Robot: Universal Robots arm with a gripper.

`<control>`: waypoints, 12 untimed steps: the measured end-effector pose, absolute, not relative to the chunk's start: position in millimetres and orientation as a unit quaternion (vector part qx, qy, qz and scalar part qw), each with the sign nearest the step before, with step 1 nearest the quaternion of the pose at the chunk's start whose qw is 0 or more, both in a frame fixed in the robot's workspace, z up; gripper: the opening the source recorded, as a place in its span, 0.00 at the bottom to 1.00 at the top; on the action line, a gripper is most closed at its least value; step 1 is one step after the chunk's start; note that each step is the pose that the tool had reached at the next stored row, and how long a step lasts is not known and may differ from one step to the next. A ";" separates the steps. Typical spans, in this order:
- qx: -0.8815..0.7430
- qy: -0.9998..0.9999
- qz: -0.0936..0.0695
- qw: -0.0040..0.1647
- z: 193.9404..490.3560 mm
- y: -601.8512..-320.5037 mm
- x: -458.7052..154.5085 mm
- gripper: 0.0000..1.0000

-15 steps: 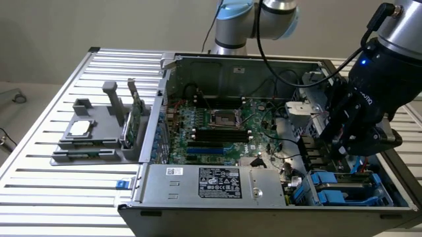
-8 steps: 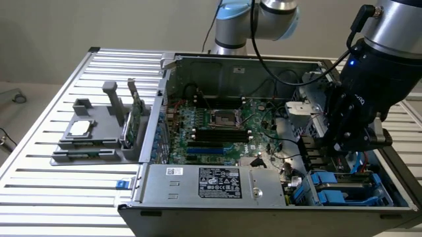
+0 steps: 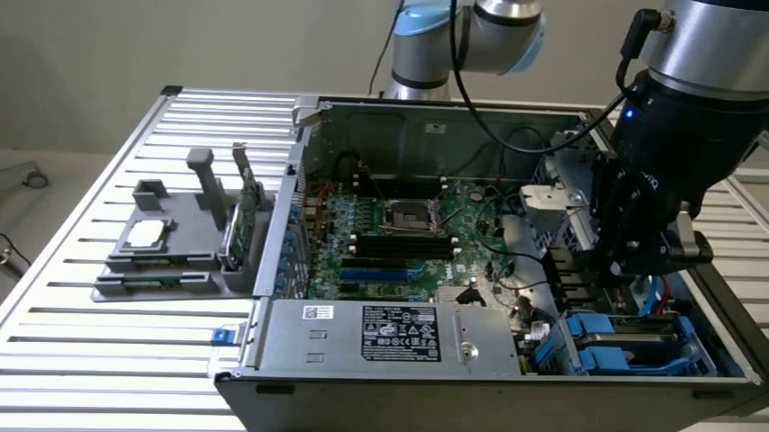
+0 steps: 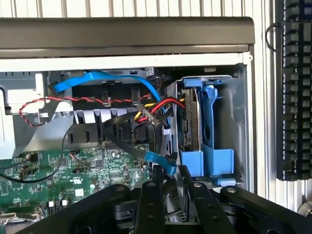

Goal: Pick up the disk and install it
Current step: 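Insert the second disk wire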

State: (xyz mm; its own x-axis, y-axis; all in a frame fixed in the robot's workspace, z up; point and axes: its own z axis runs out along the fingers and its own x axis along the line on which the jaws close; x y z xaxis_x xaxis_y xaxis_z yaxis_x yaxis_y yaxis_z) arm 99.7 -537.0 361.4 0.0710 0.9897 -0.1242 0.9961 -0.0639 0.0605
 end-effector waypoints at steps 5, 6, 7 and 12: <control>0.729 0.679 -0.014 0.089 362.7 -532.1 95.2 0.27; 0.728 0.679 -0.012 0.093 362.9 -531.1 94.2 0.27; 0.728 0.678 -0.010 0.098 363.0 -530.2 93.2 0.27; 0.727 0.676 -0.003 0.117 364.3 -526.7 86.9 0.27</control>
State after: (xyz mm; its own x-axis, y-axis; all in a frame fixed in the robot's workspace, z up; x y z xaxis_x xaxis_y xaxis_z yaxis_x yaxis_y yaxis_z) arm 86.9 -526.7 364.3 0.0858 0.9830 -0.1621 0.9843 -0.0585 0.1667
